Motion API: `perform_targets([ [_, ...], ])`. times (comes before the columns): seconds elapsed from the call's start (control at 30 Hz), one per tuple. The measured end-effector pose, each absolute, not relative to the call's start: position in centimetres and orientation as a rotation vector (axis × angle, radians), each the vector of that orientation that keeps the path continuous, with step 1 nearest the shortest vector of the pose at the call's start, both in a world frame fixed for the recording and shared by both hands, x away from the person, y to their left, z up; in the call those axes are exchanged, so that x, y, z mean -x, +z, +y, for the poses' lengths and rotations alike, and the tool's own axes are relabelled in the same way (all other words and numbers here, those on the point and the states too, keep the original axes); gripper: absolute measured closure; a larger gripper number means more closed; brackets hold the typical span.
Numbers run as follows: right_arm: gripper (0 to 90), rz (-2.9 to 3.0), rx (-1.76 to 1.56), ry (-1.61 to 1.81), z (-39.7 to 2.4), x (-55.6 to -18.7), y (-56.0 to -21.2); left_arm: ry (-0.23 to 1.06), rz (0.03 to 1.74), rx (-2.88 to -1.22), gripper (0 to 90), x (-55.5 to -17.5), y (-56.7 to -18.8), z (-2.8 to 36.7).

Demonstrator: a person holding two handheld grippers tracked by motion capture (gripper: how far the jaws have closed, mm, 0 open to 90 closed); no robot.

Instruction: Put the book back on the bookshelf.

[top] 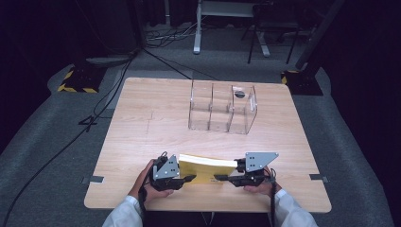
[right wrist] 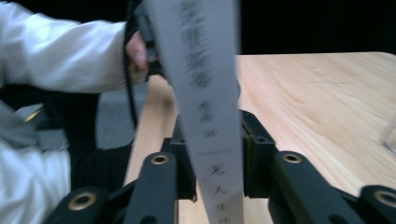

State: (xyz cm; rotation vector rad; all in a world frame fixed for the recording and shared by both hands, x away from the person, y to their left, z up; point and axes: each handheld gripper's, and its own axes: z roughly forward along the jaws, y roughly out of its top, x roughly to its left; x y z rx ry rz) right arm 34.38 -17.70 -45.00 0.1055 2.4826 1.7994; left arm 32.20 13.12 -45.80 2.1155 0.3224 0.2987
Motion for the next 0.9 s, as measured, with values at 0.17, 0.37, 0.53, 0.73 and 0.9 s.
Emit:
perform_targets([
  [0.17,74.6,2.429,-0.239,1.836,-19.3,-35.0,-45.6,0.318,0.305,-2.139,61.8,-33.5,-46.1,11.0],
  [0.37,70.1,2.431,-0.279,1.825,-20.4,-35.0,-46.3,0.304,0.248,-2.139,67.3,-33.4,-46.2,10.1],
  [0.53,60.3,2.470,-0.221,1.640,-20.5,-34.0,-45.8,0.286,0.235,-2.137,68.9,-33.8,-46.2,9.3],
  [0.73,68.0,2.439,-0.317,1.669,-21.7,-34.5,-45.8,0.280,0.226,-2.118,67.0,-34.7,-46.3,7.6],
  [0.9,74.3,2.412,-0.328,1.646,-22.2,-34.7,-45.7,0.264,0.260,-2.084,62.2,-35.3,-46.7,6.9],
])
